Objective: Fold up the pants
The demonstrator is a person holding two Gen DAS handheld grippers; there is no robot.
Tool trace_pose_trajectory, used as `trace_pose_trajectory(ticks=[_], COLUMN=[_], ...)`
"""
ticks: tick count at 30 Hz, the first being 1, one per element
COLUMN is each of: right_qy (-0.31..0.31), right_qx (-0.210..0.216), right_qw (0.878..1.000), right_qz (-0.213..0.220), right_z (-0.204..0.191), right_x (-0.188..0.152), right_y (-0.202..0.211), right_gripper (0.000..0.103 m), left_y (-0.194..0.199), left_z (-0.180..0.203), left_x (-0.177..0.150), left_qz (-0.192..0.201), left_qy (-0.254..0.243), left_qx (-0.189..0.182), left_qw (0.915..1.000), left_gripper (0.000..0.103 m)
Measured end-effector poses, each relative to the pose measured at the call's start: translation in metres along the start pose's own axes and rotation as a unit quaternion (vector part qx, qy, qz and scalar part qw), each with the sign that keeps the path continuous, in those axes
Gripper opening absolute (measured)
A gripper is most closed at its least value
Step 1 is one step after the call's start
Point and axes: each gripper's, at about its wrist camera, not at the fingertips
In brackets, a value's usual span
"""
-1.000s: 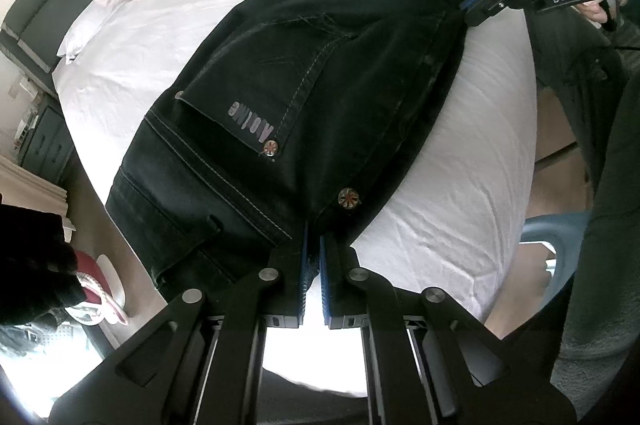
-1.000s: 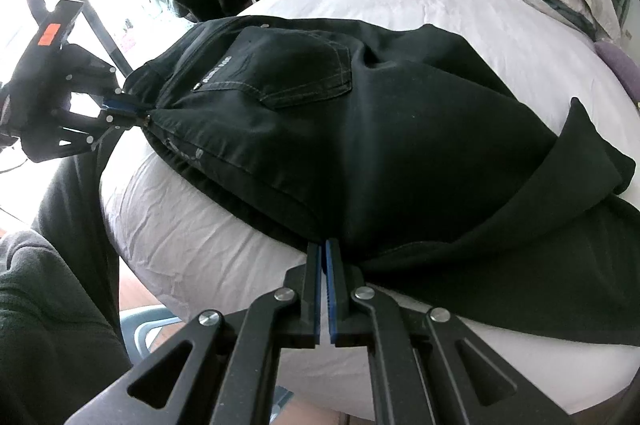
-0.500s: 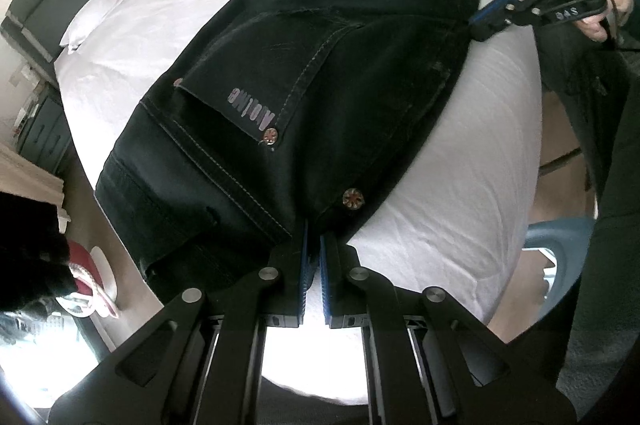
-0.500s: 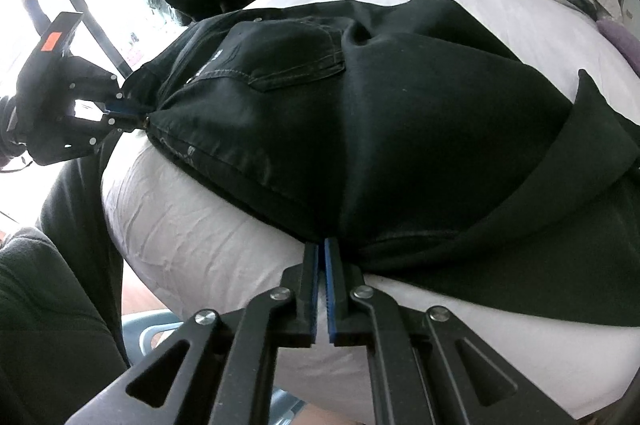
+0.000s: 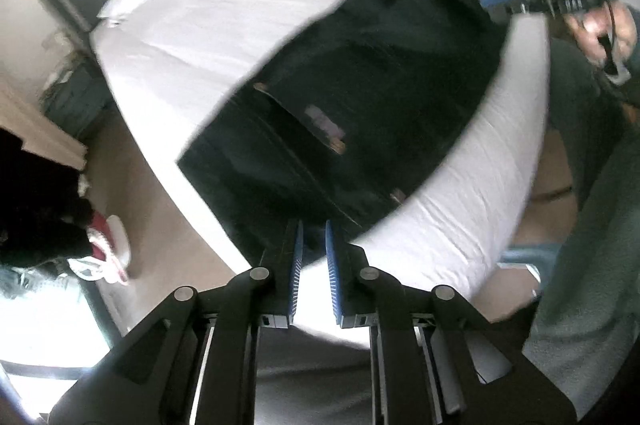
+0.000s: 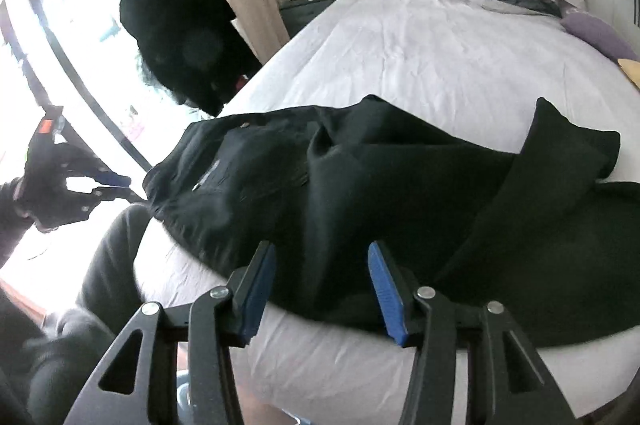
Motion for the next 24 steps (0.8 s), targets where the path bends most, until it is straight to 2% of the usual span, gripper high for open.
trace_pose_trajectory(ticks=[3, 7, 11, 14, 16, 19, 21, 23, 24], right_qy=[0.002, -0.046, -0.068, -0.096, -0.136, -0.168, -0.179, -0.185, -0.181], right_qx=[0.0, -0.02, -0.013, -0.015, -0.019, -0.047, -0.075, -0.106, -0.119], right_qw=[1.0, 0.996, 0.996, 0.995, 0.991, 0.984, 0.98, 0.976, 0.976], right_qz=[-0.018, -0.07, -0.048, -0.023, 0.005, 0.039, 0.043, 0.036, 0.032], right_z=[0.0, 0.021, 0.032, 0.052, 0.078, 0.116, 0.14, 0.157, 0.163], right_x=[0.007, 0.001, -0.008, -0.013, -0.014, -0.002, 0.015, 0.038, 0.051], right_y=[-0.026, -0.066, -0.055, -0.032, -0.007, 0.024, 0.036, 0.039, 0.038], right_gripper=[0.05, 0.046, 0.047, 0.047, 0.047, 0.047, 0.047, 0.048, 0.052], left_y=[0.009, 0.0, -0.037, -0.052, -0.065, -0.092, -0.111, -0.122, -0.126], left_z=[-0.002, 0.032, 0.066, 0.079, 0.084, 0.087, 0.086, 0.081, 0.078], left_x=[0.028, 0.083, 0.143, 0.173, 0.181, 0.189, 0.189, 0.179, 0.177], left_qz=[0.034, 0.066, 0.056, 0.053, 0.044, 0.015, -0.003, -0.003, 0.001], left_qy=[0.032, 0.029, 0.06, 0.085, 0.095, 0.111, 0.121, 0.143, 0.153], left_qx=[-0.02, -0.05, -0.11, -0.142, -0.149, -0.163, -0.173, -0.193, -0.203], left_qw=[0.9987, 0.9961, 0.9905, 0.9848, 0.9832, 0.9804, 0.9773, 0.9706, 0.9671], left_gripper=[0.011, 0.011, 0.011, 0.011, 0.011, 0.011, 0.011, 0.011, 0.011])
Point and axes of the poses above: each gripper's, at about its wrist camera, not at the fingertips, and y roughly against the way its jaws point, z to its right, x to its top, and after that the axes turned 11 degrees about -z, right-handed
